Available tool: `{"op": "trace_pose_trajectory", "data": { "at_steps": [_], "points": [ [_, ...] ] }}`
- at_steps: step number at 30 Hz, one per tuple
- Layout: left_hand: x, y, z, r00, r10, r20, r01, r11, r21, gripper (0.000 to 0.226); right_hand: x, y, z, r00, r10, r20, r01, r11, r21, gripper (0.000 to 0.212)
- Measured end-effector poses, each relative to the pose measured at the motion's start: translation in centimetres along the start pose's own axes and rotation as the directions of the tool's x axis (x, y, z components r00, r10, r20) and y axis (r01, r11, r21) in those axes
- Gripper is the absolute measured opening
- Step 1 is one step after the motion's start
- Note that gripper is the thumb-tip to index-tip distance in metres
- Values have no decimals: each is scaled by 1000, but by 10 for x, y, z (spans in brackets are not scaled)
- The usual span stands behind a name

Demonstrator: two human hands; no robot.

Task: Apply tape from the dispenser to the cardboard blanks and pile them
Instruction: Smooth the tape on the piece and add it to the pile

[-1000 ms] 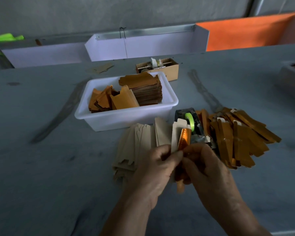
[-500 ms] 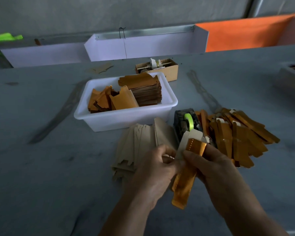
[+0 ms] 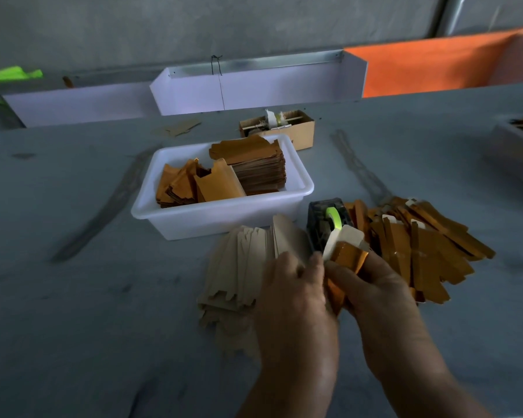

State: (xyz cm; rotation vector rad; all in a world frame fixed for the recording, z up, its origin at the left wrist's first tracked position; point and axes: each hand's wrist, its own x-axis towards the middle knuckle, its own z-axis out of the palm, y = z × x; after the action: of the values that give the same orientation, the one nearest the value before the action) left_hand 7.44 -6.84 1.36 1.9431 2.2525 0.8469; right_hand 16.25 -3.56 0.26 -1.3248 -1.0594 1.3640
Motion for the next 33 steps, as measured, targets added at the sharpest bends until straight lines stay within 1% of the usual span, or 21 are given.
{"op": "trace_pose_trajectory", "data": {
  "at_steps": [2, 3, 6, 9, 11, 12, 13, 14, 15, 16, 17, 18, 19, 20, 21, 23, 24, 26, 28, 30, 33],
  "points": [
    [-2, 7, 2, 998, 55, -13, -53, 986, 159, 62, -1, -1, 2, 1000, -17, -5, 17, 1000, -13, 11],
    [-3, 10, 3, 998, 63, -3, -61, 978, 200, 65, -1, -2, 2, 1000, -18, -3, 18, 1000, -8, 13],
    [-3, 16, 4, 995, 84, 56, -94, 973, 211, 69, -3, -4, 2, 1000, 7, 18, -8, 999, 48, 15],
    [-6, 14, 9, 990, 117, 73, -128, 976, 178, 61, -4, -5, 2, 999, 9, 36, -12, 995, 95, 23],
    [-8, 12, 12, 991, 126, 55, -133, 981, 143, 64, -3, -3, 1, 999, 7, 43, -9, 999, 46, 30],
    [-10, 10, 13, 991, 126, 35, -130, 984, 123, 66, -2, -3, 1, 999, 16, 36, -17, 1000, 24, 29],
    [-11, 7, 14, 992, 123, 18, -124, 990, 72, 68, -1, -3, 0, 999, 27, 29, -27, 1000, 13, 25],
    [-10, 4, 13, 996, 87, 22, -87, 996, -13, 66, -1, -4, -2, 999, 36, 26, -36, 999, 14, 20],
    [-8, 1, 12, 999, 17, 49, -11, 991, -130, 58, 0, -5, -4, 999, 38, 22, -39, 999, 20, 16],
    [-5, -3, 11, 992, -85, 97, 109, 954, -278, 44, 0, -6, -5, 999, 31, 15, -32, 999, 18, 14],
    [-2, -7, 9, 963, -184, 196, 254, 860, -442, 27, 1, -8, -7, 1000, 13, 12, -13, 1000, -4, 16],
    [1, -10, 8, 924, -235, 303, 371, 746, -553, 13, 2, -9, -9, 1000, -8, 16, 9, 999, -35, 20],
    [3, -14, 7, 885, -246, 395, 454, 641, -618, 3, 3, -9, -10, 999, -25, 26, 27, 998, -60, 25],
    [6, -18, 7, 851, -229, 473, 513, 558, -652, 3, 4, -9, -11, 999, -32, 40, 35, 996, -76, 30],
    [8, -21, 6, 825, -211, 525, 551, 506, -663, 5, 6, -10, -12, 998, -33, 55, 38, 995, -89, 32],
    [11, -24, 5, 811, -215, 544, 577, 454, -679, 7, 9, -12, -17, 996, -40, 74, 47, 994, -94, 30],
    [13, -26, 7, 813, -235, 533, 579, 427, -695, 8, 11, -13, -22, 997, -59, 48, 62, 995, -79, 24],
    [17, -30, 7, 819, -299, 490, 573, 362, -735, 6, 19, -16, -35, 988, -128, -86, 118, 987, -110, 12],
    [20, -34, 7, 823, -348, 449, 552, 307, -775, 8, 27, -16, -52, 968, -168, -188, 123, 966, -228, 10],
    [21, -36, 7, 820, -373, 435, 552, 310, -774, 11, 33, -13, -61, 975, -144, -170, 90, 953, -291, 9],
    [22, -33, 12, 812, -383, 439, 564, 326, -759, 11, 39, -6, -58, 994, -81, -76, 46, 924, -379, 10]
  ]
}}
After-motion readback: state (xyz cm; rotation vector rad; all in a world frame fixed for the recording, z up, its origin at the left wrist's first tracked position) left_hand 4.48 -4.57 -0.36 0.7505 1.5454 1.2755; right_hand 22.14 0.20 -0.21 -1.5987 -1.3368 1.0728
